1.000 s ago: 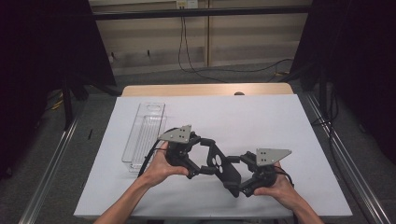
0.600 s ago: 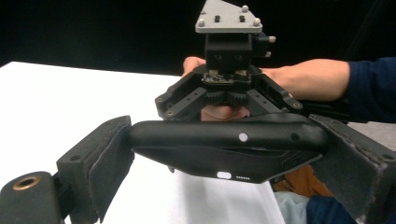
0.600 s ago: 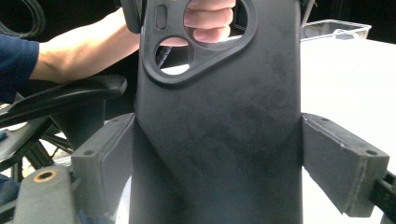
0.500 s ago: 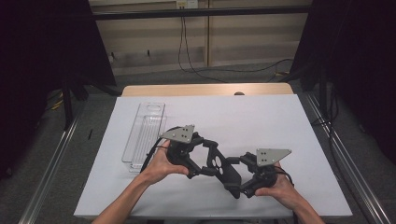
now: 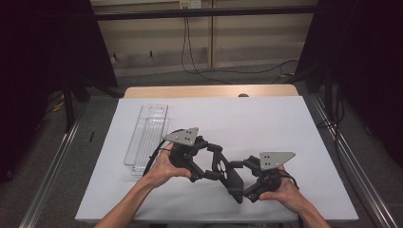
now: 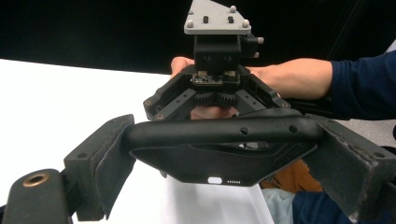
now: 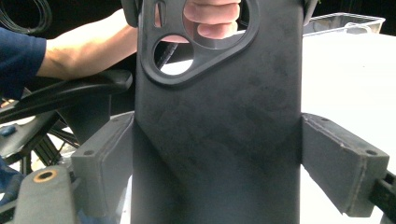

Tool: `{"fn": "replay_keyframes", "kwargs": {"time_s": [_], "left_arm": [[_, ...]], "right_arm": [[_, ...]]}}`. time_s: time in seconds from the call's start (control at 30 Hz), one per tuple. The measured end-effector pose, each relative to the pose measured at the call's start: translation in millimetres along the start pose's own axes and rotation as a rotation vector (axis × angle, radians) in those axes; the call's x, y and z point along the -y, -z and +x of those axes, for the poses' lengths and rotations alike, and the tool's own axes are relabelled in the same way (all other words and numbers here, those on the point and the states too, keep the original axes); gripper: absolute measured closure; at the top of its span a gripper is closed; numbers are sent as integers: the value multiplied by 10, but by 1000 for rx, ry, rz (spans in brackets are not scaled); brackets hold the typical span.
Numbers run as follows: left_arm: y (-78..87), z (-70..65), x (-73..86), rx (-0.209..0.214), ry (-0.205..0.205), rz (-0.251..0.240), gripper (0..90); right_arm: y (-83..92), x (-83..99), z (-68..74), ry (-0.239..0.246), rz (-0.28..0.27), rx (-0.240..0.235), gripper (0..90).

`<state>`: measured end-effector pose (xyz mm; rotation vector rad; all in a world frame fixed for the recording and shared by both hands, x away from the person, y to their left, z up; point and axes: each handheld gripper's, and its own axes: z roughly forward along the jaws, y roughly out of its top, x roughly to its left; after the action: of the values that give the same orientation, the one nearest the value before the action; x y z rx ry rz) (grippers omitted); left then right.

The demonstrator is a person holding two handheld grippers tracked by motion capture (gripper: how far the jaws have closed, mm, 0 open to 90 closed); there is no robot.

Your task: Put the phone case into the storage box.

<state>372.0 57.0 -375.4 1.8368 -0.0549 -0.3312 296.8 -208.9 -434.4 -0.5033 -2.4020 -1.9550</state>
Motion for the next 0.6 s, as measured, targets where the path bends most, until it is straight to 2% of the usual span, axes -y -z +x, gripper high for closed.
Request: {"fn": "replay_keyframes", "kwargs": {"time_s": [0.33, 0.6], "left_arm": [[0, 6, -9, -23, 8, 17, 141], [13, 0, -31, -49, 19, 21, 147]], "right_arm": [[-6, 1, -7, 27, 13, 34, 143], [3, -12, -9, 27, 8, 49, 137]]}}
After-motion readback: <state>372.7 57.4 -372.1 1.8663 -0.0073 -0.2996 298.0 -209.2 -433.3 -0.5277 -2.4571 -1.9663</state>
